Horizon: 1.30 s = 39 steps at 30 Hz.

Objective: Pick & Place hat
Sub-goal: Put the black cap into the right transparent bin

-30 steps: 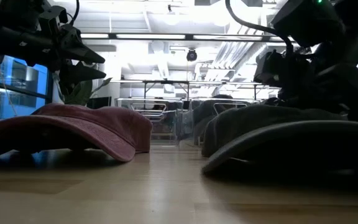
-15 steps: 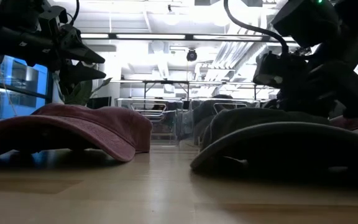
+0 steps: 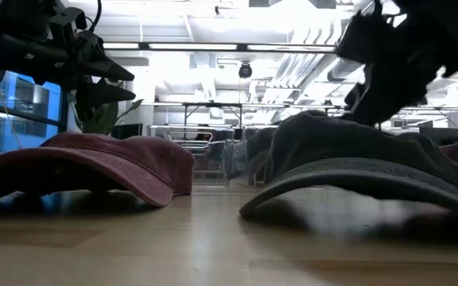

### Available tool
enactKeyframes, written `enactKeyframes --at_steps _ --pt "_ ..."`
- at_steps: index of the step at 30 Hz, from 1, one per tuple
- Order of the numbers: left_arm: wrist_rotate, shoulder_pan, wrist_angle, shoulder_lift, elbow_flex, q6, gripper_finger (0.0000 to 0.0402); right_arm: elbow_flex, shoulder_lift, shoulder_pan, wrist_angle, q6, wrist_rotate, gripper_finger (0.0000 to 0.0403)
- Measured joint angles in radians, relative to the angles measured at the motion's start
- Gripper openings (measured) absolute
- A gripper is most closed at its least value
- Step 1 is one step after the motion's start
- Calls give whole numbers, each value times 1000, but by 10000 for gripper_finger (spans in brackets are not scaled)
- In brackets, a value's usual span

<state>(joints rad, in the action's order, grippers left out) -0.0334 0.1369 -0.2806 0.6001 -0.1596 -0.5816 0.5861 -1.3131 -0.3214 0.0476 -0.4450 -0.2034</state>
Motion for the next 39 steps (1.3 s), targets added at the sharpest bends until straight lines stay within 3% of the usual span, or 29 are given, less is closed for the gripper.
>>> enactKeyframes --at_steps 12,39 --pt "0 0 0 0 0 0 172 0 177 0 37 12 -1 36" --pt "0 0 1 0 0 0 172 2 256 1 -8 87 77 36"
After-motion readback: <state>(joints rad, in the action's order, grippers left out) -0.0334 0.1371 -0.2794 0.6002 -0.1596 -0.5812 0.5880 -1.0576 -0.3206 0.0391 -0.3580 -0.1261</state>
